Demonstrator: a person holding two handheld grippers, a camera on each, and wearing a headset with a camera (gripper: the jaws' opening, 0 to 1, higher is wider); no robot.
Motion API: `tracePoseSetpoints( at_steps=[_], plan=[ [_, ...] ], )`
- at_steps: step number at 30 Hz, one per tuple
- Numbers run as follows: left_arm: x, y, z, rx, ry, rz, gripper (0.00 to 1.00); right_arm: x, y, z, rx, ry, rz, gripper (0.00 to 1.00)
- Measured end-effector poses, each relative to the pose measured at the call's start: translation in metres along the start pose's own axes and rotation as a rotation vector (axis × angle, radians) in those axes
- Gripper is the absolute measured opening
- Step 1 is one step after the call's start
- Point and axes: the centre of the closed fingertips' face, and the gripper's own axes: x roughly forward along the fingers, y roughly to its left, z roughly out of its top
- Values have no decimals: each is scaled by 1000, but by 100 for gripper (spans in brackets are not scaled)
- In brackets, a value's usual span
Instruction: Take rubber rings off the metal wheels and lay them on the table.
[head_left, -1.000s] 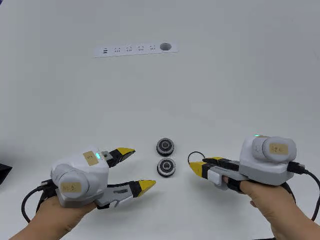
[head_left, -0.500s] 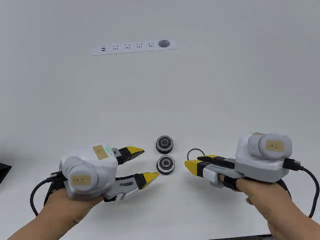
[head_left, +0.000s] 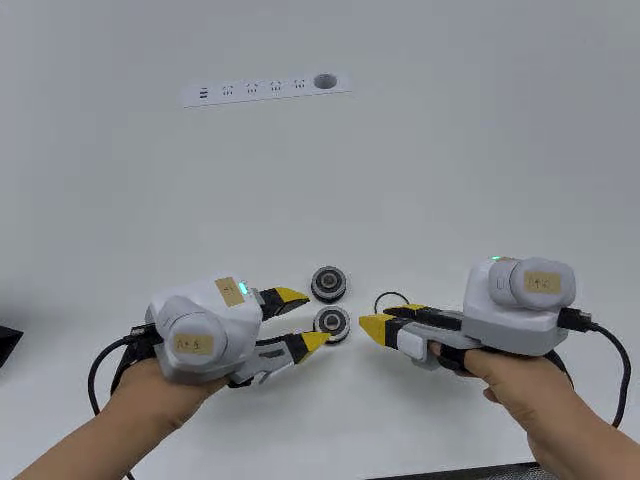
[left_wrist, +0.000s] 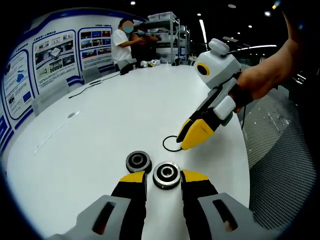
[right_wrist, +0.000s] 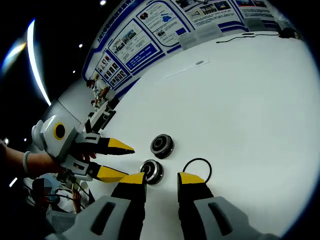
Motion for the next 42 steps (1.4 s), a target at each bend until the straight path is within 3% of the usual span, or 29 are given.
tracePoseSetpoints(
  at_steps=[13, 24, 42],
  plan=[
    [14, -6, -1, 65, 58, -35, 21, 0, -2, -2, 34, -13, 2, 26],
    [18, -6, -6, 76, 93, -42, 18, 1, 0, -4, 55, -16, 17, 26],
    [23, -6, -11, 106, 139, -69, 14, 10, 9, -7, 148, -15, 85, 26]
  ],
)
